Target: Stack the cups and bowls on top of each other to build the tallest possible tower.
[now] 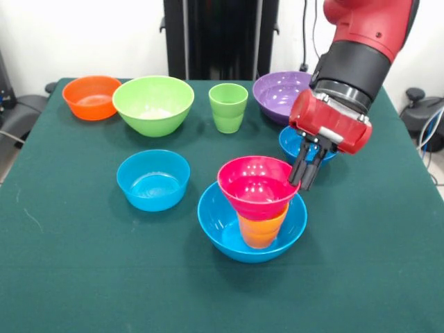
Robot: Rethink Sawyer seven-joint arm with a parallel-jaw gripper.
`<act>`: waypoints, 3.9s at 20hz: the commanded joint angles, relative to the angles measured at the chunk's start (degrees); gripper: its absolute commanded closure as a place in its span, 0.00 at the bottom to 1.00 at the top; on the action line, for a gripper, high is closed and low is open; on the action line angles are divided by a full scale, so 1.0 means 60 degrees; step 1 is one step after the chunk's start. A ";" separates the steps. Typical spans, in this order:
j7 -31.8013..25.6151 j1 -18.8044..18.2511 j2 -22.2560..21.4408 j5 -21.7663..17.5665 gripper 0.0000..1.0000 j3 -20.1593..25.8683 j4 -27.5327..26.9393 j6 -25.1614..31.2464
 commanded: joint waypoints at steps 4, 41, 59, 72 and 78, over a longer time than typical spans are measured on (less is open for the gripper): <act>0.1413 0.0063 0.0372 0.0867 1.00 0.0877 -0.0214 -0.0578; -0.0544 -0.0757 -0.2707 -0.0405 0.00 0.2523 0.1279 0.1366; -0.1376 -0.2532 -0.4208 -0.2416 0.00 0.4630 0.1837 0.1707; -0.1512 -0.3928 -0.5236 -0.3766 0.00 0.6225 0.2647 0.1786; -0.1487 -0.4351 -0.5390 -0.4416 0.00 0.6630 0.2898 0.1551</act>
